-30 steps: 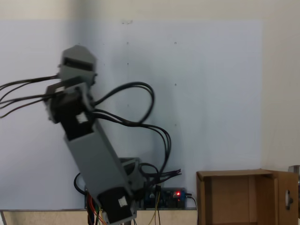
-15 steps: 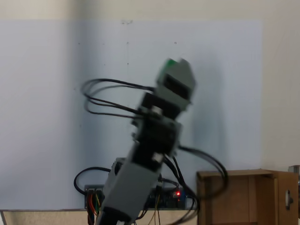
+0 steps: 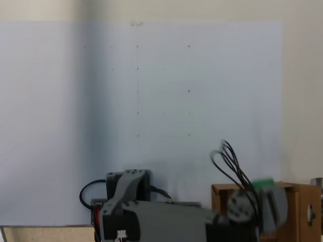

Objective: Grasp a green dice and put it in the bin.

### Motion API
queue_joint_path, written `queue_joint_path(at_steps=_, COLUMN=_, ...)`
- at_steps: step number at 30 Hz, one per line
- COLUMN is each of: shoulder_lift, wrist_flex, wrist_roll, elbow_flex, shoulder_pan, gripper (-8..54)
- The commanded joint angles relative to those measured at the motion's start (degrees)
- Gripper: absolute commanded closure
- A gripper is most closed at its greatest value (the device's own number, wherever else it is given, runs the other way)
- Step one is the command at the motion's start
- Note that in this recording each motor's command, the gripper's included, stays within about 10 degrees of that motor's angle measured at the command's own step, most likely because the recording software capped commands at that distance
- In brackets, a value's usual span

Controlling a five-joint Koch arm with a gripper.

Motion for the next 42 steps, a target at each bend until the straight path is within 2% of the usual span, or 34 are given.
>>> queue_joint_path(at_steps=1, shoulder_lift=-1.3, wrist_flex=-0.4, wrist_roll=-6.2, elbow_flex=-3.6, shoulder_pan=5.4, gripper=33.9)
queue_joint_path(at_steps=7, shoulder_lift=-6.3, wrist_flex=-0.3, wrist_roll=-7.6, elbow_flex=-3.7, shoulder_pan=15.3, gripper=33.9)
queue_joint_path(at_steps=21, shoulder_lift=-13.2, wrist_flex=1.3, wrist_roll=-7.8, elbow_flex=-2.4, shoulder_pan=22.1, gripper=33.9)
queue_joint_path(at_steps=34, shoulder_lift=-13.3, wrist_flex=-2.6, wrist_roll=-4.8, elbow_flex=8.5, shoulder_pan=21.5, gripper=33.9)
queue_joint_path(at_steps=42, shoulder_lift=-7.7, wrist_flex=-14.0, wrist_roll=-2.5, elbow_flex=21.0, shoulder_pan=20.0, gripper=33.9)
